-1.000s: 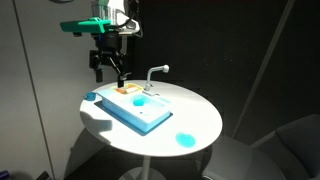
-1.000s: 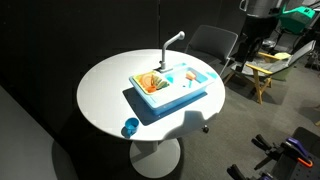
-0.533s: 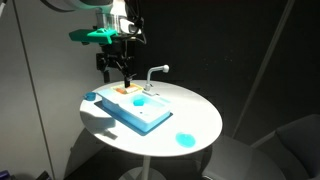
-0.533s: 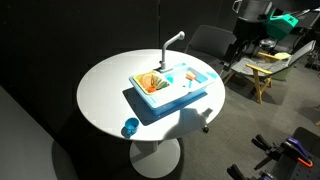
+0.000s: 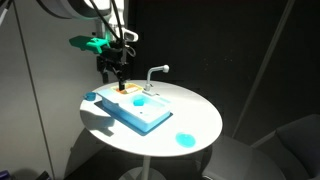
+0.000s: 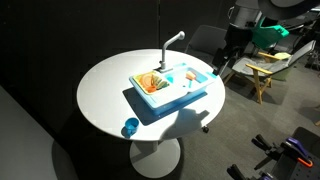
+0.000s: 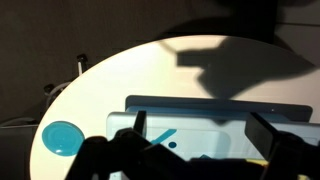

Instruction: Remove the blue plate from the sink and put it on the table

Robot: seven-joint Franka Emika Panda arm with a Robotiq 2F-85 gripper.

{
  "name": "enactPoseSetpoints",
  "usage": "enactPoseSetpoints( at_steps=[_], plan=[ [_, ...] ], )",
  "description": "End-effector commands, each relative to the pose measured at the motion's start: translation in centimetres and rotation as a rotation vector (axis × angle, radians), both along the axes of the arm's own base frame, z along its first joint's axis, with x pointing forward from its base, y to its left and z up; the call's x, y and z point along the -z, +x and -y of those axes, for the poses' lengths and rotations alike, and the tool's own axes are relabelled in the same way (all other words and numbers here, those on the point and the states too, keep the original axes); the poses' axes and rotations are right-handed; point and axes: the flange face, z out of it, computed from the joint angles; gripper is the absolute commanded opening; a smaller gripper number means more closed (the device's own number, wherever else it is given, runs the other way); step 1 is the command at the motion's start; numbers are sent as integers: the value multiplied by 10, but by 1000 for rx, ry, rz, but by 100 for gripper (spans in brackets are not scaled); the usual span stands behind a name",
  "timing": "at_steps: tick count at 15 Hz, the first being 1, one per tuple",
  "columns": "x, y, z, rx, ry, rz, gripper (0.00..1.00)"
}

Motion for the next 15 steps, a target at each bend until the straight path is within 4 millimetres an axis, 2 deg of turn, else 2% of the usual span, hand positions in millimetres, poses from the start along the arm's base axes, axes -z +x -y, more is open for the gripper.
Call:
enactPoseSetpoints(
  at_steps=[1, 11, 12, 15],
  plan=[
    [-7, -4, -6, 58, 7, 1, 100],
    [-6, -10, -10, 77, 11, -46, 100],
    [1, -4, -7, 68, 1, -33, 100],
    [2, -4, -7, 67, 1, -38, 100]
  ],
)
